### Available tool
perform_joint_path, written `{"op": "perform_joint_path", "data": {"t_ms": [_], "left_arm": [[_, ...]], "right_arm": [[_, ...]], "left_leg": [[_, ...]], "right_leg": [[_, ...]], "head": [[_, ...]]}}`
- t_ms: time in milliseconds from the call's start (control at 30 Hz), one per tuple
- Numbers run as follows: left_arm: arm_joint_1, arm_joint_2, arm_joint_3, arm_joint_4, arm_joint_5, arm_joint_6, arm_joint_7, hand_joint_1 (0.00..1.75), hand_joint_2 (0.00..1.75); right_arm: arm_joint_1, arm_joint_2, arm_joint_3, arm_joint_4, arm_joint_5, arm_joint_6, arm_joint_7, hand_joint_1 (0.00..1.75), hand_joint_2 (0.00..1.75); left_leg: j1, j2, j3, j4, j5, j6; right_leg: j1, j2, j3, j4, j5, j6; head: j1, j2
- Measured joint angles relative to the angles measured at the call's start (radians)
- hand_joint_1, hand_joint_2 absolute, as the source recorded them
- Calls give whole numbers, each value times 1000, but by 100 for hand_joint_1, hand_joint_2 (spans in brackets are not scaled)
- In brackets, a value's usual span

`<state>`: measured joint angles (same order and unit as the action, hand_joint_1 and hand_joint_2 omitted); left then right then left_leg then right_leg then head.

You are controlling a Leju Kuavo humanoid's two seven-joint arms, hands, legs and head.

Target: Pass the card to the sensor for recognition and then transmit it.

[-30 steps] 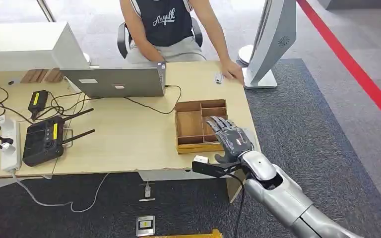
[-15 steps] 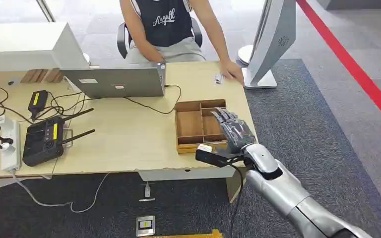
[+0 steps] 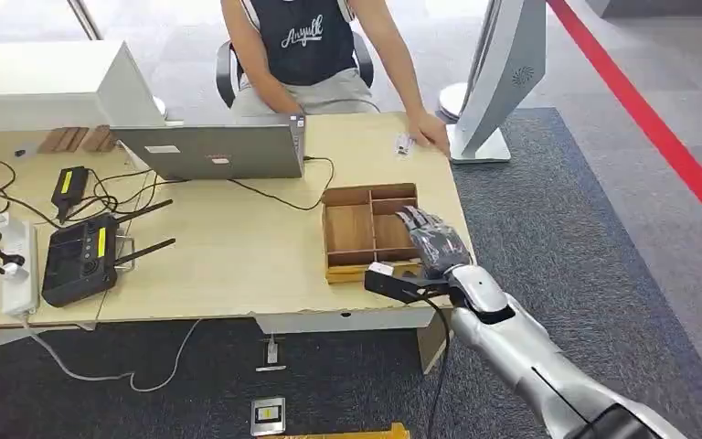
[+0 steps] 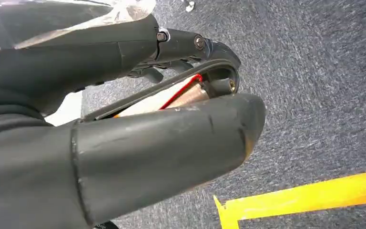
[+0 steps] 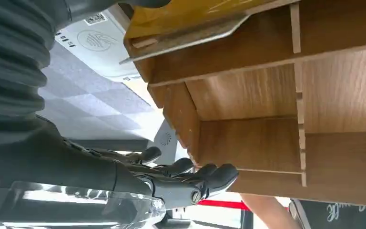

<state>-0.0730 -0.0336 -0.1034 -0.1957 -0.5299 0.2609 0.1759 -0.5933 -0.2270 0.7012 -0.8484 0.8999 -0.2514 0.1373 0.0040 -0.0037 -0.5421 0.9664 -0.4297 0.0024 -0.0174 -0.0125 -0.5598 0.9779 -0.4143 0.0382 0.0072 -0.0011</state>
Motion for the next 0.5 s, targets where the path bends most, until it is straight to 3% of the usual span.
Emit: {"op": "perform_joint_path", "data": {"t_ms": [500], "left_arm": [[0, 0, -2, 0, 3, 3, -9, 0, 0]], "right_arm": [[-2, 11, 0, 46, -6, -5, 12, 0, 175]], "left_leg": [[0, 0, 0, 0, 0, 0]], "right_leg": [[0, 0, 0, 0, 0, 0]], "head": [[0, 0]]}}
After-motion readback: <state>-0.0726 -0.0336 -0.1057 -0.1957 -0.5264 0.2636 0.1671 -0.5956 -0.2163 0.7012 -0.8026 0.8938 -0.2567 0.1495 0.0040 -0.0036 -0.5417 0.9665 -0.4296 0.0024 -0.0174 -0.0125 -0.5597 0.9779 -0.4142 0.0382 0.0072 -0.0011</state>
